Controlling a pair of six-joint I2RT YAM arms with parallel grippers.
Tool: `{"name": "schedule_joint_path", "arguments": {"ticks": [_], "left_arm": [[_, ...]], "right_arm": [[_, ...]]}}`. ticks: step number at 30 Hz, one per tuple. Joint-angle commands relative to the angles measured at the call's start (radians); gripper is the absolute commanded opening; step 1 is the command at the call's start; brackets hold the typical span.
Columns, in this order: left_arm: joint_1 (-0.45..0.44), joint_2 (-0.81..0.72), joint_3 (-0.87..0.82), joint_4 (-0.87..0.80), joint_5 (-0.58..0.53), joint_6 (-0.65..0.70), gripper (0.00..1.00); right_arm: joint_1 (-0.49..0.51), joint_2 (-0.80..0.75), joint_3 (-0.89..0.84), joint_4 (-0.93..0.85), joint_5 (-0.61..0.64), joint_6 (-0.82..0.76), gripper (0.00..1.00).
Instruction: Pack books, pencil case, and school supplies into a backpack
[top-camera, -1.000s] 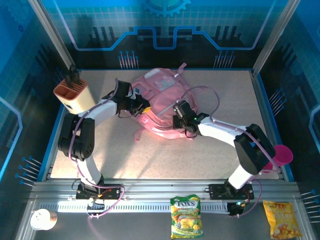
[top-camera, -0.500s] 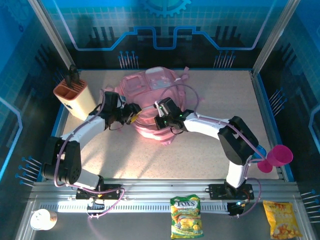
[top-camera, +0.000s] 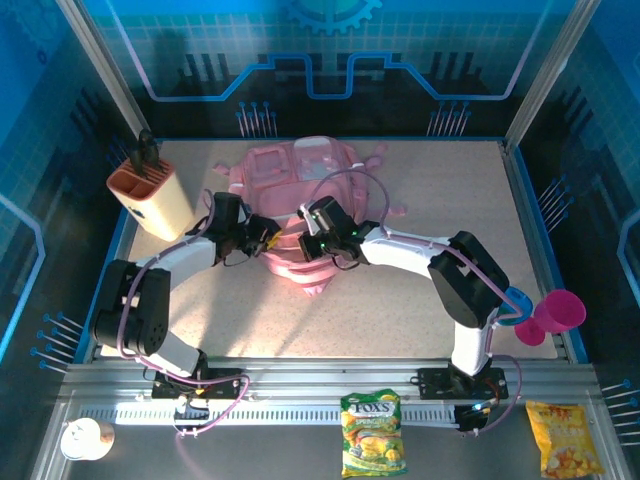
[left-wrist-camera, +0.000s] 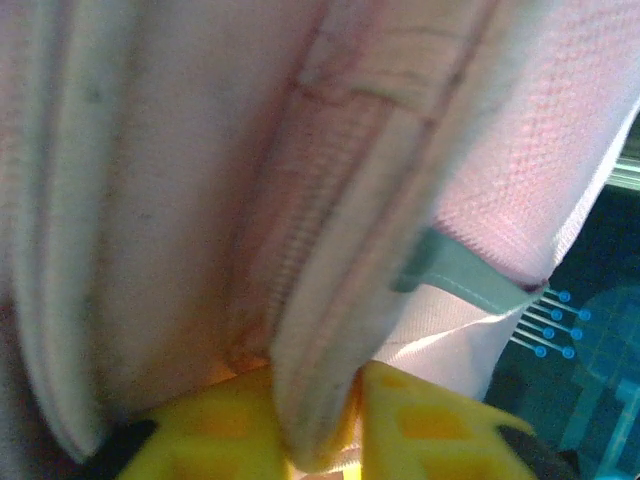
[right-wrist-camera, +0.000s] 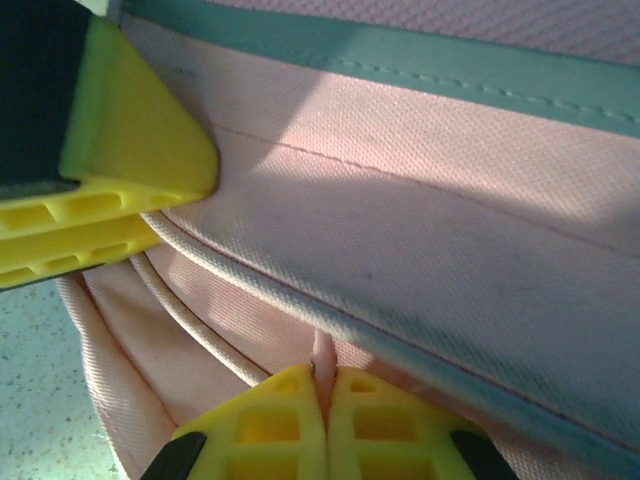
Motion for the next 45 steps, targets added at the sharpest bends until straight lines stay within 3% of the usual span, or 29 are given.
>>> {"name": "schedule_joint_path", "arguments": {"ticks": [1,4,13,17,21,29,35,40,45], "left_arm": [[0.004,0.010,0.046,0.014,-0.082,0.017,0.09],[0.006,0.001,0.063,-0.022,-0.106,0.048,0.00],[0.010,0.005,0.115,-0.113,-0.085,0.134,0.00],[0.009,0.011,0.144,-0.187,-0.090,0.209,0.00],[0.022,0.037,0.192,-0.297,-0.087,0.314,0.00],[0.037,0.076,0.247,-0.411,-0.073,0.490,0.00],[0.040,0.116,0.301,-0.484,-0.060,0.621,0.00],[0.039,0.149,0.330,-0.494,-0.017,0.668,0.00],[0.028,0.163,0.348,-0.484,0.026,0.710,0.00]], "right_arm": [[0.001,-0.068,-0.055,0.042,0.082,0.001,0.00],[-0.028,-0.123,-0.134,0.049,0.139,-0.001,0.00],[-0.161,-0.246,-0.276,0.030,0.205,-0.049,0.00],[-0.218,-0.249,-0.280,0.037,0.171,-0.135,0.00],[-0.251,-0.224,-0.252,0.024,0.203,-0.226,0.00],[-0.332,-0.161,-0.149,0.061,0.194,-0.262,0.00],[-0.371,-0.085,-0.028,0.055,0.167,-0.201,0.00],[-0.401,-0.036,0.029,0.070,0.044,-0.175,0.00],[-0.409,-0.077,-0.019,0.082,0.038,-0.153,0.00]]}}
